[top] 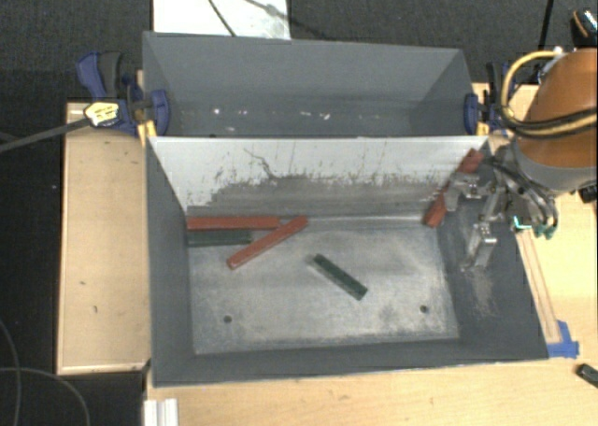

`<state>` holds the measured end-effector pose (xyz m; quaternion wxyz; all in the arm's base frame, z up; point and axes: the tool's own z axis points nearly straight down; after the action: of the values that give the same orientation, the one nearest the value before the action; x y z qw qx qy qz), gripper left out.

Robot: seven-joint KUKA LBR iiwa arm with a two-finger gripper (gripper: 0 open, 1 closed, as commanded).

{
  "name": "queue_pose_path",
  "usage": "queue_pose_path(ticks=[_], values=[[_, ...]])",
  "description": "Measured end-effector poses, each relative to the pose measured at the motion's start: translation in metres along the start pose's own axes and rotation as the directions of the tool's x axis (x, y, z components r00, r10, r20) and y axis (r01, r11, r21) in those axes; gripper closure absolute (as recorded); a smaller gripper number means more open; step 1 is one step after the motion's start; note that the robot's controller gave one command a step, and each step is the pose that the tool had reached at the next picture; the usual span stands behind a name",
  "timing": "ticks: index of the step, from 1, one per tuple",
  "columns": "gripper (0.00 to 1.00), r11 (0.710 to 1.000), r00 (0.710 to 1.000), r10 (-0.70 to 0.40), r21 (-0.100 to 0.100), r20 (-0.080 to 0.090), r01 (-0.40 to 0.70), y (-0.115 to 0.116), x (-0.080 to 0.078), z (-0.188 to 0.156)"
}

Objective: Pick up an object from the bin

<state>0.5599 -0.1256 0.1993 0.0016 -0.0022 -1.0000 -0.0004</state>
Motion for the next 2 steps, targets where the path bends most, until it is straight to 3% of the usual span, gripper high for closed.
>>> queue_pose_path(ticks=[1,2], values=[[0.0,0.992,0.992,-0.13,-0.003,0.0,0.13,0.098,-0.008,0.083],[0.0,0.953,0.953,-0.302,0.002,0.003,0.302,0.08,0.016,0.05]])
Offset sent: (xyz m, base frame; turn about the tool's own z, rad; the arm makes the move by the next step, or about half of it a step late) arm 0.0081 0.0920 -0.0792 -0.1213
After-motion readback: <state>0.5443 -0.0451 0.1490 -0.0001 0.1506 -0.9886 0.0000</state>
